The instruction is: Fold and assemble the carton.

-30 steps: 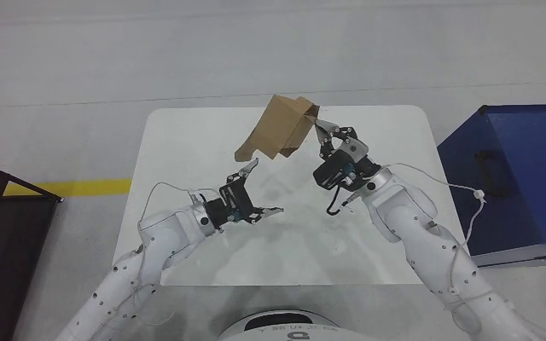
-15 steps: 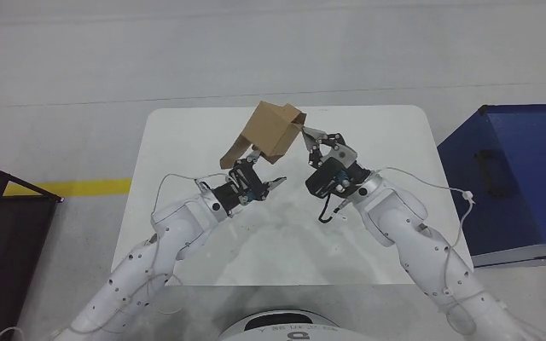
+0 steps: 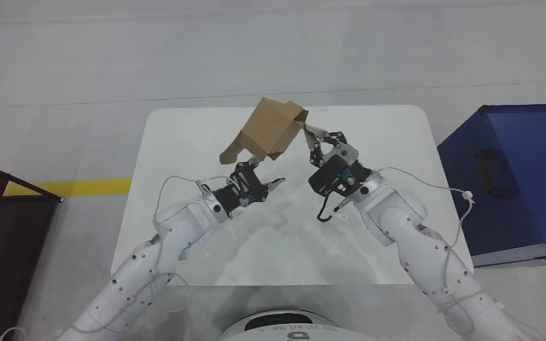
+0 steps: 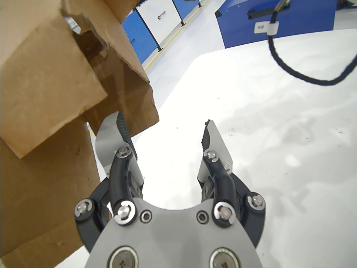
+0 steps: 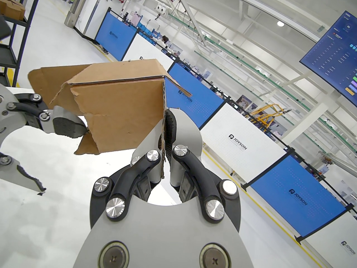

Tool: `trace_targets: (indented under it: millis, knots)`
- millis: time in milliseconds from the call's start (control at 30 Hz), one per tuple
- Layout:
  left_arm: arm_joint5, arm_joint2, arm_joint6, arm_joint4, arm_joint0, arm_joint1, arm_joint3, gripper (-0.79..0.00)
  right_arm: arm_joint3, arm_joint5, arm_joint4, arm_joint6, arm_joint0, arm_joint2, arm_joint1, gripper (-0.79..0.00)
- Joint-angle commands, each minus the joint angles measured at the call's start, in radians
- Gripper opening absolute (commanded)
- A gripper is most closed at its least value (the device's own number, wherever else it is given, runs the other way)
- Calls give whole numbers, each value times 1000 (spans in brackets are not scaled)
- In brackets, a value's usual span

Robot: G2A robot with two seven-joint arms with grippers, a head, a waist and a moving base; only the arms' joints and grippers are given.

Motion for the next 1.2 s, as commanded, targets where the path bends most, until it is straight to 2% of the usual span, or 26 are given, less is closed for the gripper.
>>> trace_targets:
  millis: [0,433,533,600,667,767,967,1000,1067,1167]
  knots:
    - [7,-3,3,8,-2,-1,-7,-265,4,-7,0,2,4,-7,-3,-785]
    - [73,-41,20,7,-1,-11,-19,-296,42,-38,5,16,38,-46,-24,-785]
    - [82,-49,19,0,-4,-14,-19,-403,52,-41,7,19,46,-53,-29,-785]
    - [87,-54,19,-3,-6,-16,-18,-434,56,-42,7,21,50,-55,-32,-785]
    - [89,-59,19,-12,-7,-17,-14,-517,60,-46,6,23,52,-55,-34,-785]
    - [88,-65,20,-20,-9,-20,-9,-785,68,-58,7,27,56,-55,-37,-785]
    - [76,-84,24,-47,-12,-24,4,-785,76,-73,11,26,62,-54,-43,-785]
    - [72,-88,24,-50,-13,-24,6,-785,77,-76,10,26,63,-54,-44,-631]
    - [62,-97,28,-59,-14,-24,10,-785,78,-81,11,25,65,-52,-45,-628]
    - [38,-111,34,-68,-16,-24,15,-785,80,-91,11,21,68,-48,-47,-542]
